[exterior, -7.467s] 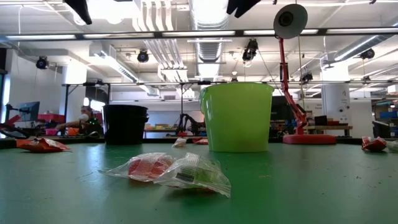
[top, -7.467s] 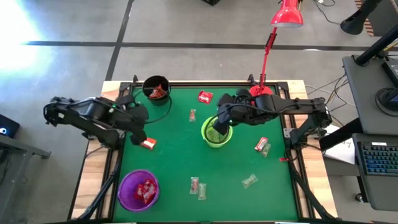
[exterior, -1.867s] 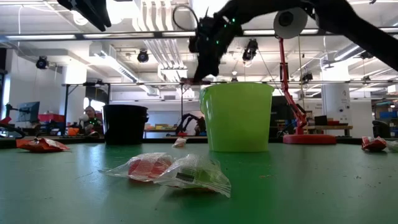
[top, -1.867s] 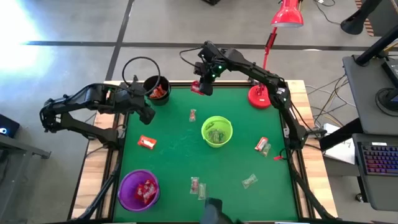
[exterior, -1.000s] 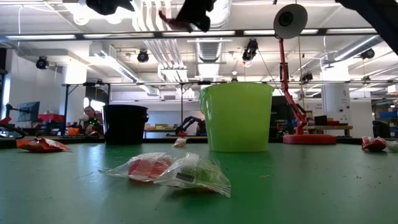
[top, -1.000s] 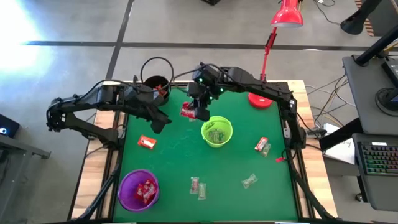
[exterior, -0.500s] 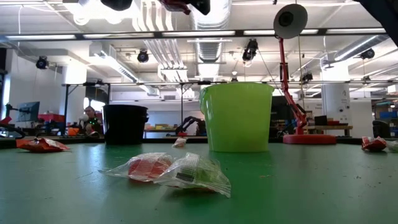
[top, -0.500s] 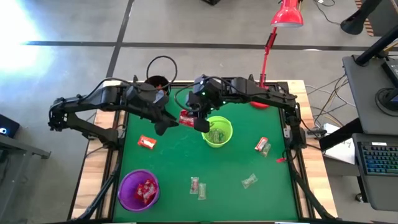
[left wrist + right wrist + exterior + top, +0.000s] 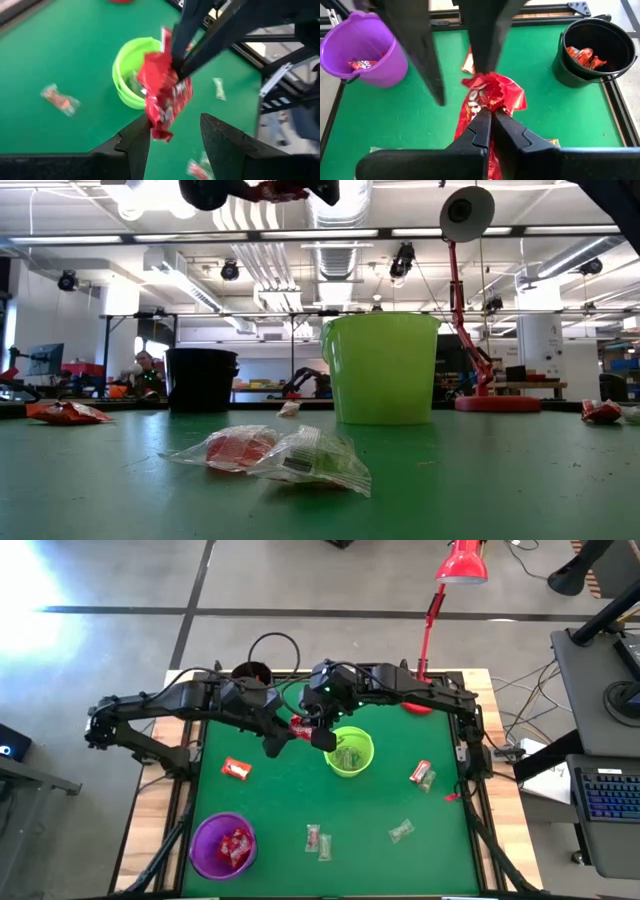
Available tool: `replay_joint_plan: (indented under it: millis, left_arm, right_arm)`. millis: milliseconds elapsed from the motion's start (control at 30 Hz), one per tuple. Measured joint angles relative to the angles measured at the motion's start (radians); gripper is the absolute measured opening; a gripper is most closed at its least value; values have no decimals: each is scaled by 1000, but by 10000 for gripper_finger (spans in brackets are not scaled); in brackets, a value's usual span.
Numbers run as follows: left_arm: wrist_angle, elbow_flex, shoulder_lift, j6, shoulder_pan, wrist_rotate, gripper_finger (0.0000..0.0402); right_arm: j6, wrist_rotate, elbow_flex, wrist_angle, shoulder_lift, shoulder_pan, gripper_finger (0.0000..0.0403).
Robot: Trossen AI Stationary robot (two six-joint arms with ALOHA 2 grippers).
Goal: Sort candy
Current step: Put the red candy into the violet bucket
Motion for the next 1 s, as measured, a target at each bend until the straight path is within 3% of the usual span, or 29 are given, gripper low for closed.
replay_joint_plan:
  millis: [367, 500, 700, 1000]
  left_arm:
    - [57, 0, 7, 73, 4, -15, 144]
    - [53, 0, 11, 83, 5, -15, 105]
    - [49, 0, 11, 125, 5, -15, 13]
    - [49, 0, 11, 155, 5, -15, 2]
  right_arm:
    - [-1, -6, 0, -10, 0, 8, 8]
    - [-2, -7, 0, -11, 0, 8, 8]
    - [-8, -7, 0, -11, 0, 11, 8]
    - [-15, -6, 0, -6, 0, 11, 12]
